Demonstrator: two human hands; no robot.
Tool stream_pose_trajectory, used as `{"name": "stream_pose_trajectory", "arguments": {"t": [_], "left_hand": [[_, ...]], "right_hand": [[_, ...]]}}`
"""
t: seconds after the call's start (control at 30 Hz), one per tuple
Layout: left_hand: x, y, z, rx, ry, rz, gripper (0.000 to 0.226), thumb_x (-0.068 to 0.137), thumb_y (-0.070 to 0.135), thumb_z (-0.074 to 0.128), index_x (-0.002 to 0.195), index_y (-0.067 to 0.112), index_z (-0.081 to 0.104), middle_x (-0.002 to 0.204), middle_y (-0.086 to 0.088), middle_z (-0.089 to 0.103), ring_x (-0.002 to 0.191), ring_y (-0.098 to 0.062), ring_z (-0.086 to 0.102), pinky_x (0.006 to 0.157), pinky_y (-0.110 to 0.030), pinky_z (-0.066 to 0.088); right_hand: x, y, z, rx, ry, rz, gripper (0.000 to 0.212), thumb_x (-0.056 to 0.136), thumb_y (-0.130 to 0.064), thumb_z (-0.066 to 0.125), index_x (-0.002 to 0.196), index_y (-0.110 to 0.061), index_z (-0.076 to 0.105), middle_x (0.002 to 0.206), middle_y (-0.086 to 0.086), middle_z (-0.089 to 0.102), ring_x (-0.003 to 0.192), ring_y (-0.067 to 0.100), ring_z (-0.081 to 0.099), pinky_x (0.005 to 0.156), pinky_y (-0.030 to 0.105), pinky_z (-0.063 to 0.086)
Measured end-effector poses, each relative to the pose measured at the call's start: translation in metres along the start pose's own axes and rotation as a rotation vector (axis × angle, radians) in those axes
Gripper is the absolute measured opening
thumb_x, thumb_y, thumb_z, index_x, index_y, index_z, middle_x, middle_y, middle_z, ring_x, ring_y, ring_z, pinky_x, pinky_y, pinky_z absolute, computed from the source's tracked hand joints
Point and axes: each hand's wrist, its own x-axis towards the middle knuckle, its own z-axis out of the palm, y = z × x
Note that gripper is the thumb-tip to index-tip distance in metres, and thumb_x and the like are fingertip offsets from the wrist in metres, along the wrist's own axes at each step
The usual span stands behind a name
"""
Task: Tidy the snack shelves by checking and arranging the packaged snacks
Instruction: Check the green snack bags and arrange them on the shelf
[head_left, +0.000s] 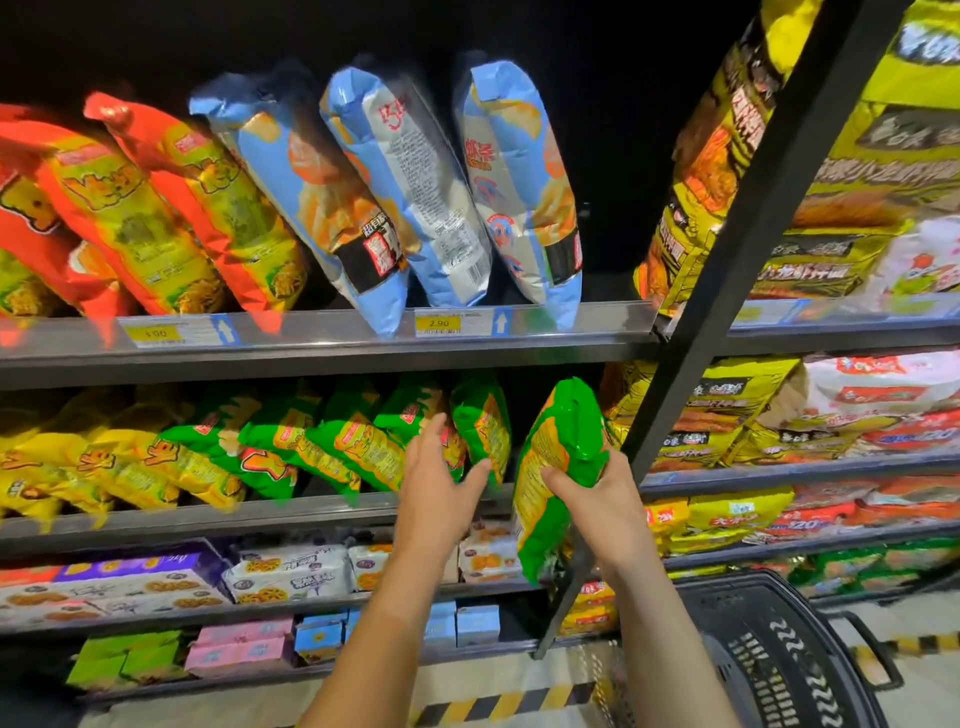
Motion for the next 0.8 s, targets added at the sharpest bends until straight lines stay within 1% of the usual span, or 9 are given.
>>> {"name": "stream_pose_trajectory", "arguments": {"t": [0.1,0.27,0.33,0.4,0.47,0.57,0.6,0.7,0.8], "left_hand": [[0.025,0.004,0.007,0.173,0.036,0.042,0.086,0.095,0.034,0.077,0.164,0.019,0.028,0.170,-0.005,0.029,0.157,-0.024,0.029,0.126,-0.040,0.028],[0.046,0.001,0.024,0.334,0.047,0.045,0.070,0.095,0.038,0.075,0.153,0.017,0.041,0.146,-0.003,0.048,0.138,-0.026,0.047,0.106,-0.038,0.044],[0.049,-0.004,0.030,0.330,0.049,0.047,0.067,0.096,0.037,0.075,0.151,0.015,0.044,0.142,-0.002,0.051,0.135,-0.024,0.049,0.105,-0.035,0.044],[0.051,-0.008,0.032,0.307,0.053,0.046,0.063,0.096,0.036,0.075,0.148,0.015,0.046,0.140,-0.001,0.052,0.132,-0.022,0.051,0.103,-0.033,0.044],[0.052,-0.011,0.034,0.298,0.056,0.043,0.061,0.096,0.036,0.075,0.146,0.015,0.047,0.138,0.000,0.053,0.128,-0.021,0.054,0.099,-0.032,0.047],[0.055,-0.014,0.036,0.286,0.064,0.028,0.057,0.097,0.037,0.074,0.143,0.018,0.048,0.134,0.002,0.054,0.120,-0.020,0.056,0.096,-0.035,0.051],[0.056,-0.014,0.037,0.279,0.067,0.022,0.056,0.097,0.038,0.074,0.143,0.019,0.048,0.134,0.004,0.054,0.119,-0.020,0.056,0.095,-0.035,0.052],[0.056,-0.013,0.037,0.254,0.076,-0.003,0.057,0.098,0.036,0.073,0.145,0.018,0.046,0.136,0.005,0.052,0.123,-0.017,0.054,0.097,-0.034,0.051],[0.057,-0.014,0.037,0.242,0.078,-0.031,0.053,0.098,0.037,0.072,0.141,0.018,0.047,0.132,0.004,0.053,0.120,-0.019,0.057,0.095,-0.038,0.054]], "right_hand": [[0.027,0.000,0.002,-0.001,-0.010,-0.020,0.058,0.089,-0.022,0.082,0.137,-0.024,0.050,0.112,-0.014,0.072,0.098,-0.001,0.070,0.087,0.030,0.054],[0.063,-0.003,0.012,-0.053,-0.042,-0.073,0.061,0.091,-0.018,0.081,0.142,-0.024,0.049,0.117,-0.016,0.067,0.107,0.000,0.066,0.090,0.026,0.050],[0.075,-0.003,0.017,-0.100,-0.036,-0.099,0.054,0.091,-0.020,0.081,0.135,-0.023,0.050,0.118,-0.008,0.068,0.108,0.006,0.066,0.084,0.021,0.049],[0.088,-0.001,0.023,-0.175,-0.025,-0.114,0.043,0.090,-0.021,0.082,0.120,-0.022,0.051,0.114,-0.002,0.067,0.103,0.009,0.065,0.072,0.016,0.046],[0.101,0.004,0.029,-0.231,-0.028,-0.099,0.043,0.088,-0.021,0.084,0.112,-0.022,0.048,0.112,0.001,0.064,0.102,0.014,0.064,0.068,0.017,0.047],[0.119,0.014,0.038,-0.284,-0.050,-0.083,0.043,0.085,-0.024,0.087,0.112,-0.021,0.053,0.111,0.003,0.064,0.103,0.018,0.066,0.077,0.030,0.055],[0.124,0.018,0.040,-0.287,-0.057,-0.085,0.042,0.084,-0.024,0.087,0.112,-0.021,0.056,0.111,0.004,0.065,0.102,0.019,0.067,0.077,0.031,0.054],[0.130,0.023,0.044,-0.297,-0.083,-0.079,0.038,0.087,-0.018,0.083,0.117,-0.016,0.060,0.108,0.003,0.067,0.100,0.018,0.068,0.074,0.026,0.051],[0.135,0.024,0.047,-0.324,-0.103,-0.110,0.027,0.090,-0.016,0.080,0.113,-0.016,0.067,0.100,-0.002,0.072,0.092,0.011,0.071,0.064,0.014,0.047]]}}
